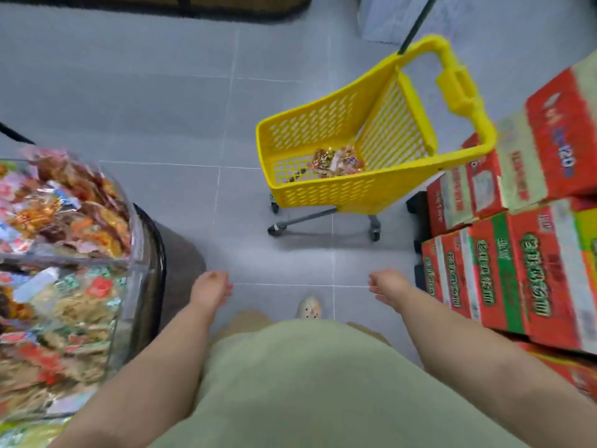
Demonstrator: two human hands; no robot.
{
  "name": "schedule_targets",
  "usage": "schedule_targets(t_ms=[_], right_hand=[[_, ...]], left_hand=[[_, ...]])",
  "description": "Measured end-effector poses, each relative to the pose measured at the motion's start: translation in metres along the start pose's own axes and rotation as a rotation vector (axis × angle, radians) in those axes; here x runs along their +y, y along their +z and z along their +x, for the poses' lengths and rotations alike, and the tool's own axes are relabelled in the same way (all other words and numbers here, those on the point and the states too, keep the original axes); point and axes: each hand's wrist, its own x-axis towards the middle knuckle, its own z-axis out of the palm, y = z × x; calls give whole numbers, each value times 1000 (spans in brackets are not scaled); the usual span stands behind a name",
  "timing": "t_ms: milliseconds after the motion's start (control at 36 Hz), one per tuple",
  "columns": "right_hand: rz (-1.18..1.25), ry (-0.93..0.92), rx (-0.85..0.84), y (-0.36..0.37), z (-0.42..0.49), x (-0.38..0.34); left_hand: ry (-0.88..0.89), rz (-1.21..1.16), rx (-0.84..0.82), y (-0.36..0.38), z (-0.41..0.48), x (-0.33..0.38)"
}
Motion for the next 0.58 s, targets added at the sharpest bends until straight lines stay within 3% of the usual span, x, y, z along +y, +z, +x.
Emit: schedule_targets(t_ms=[222,389,583], right_hand=[[-20,14,-3,-21,27,-30],[-64,141,-30,-15,43,-35],[-35,151,-37,-9,65,-99]], left_hand=[[-16,59,-113,40,28,68],[-91,169,-156,37,73,107],[-121,252,-190,21,125,177]])
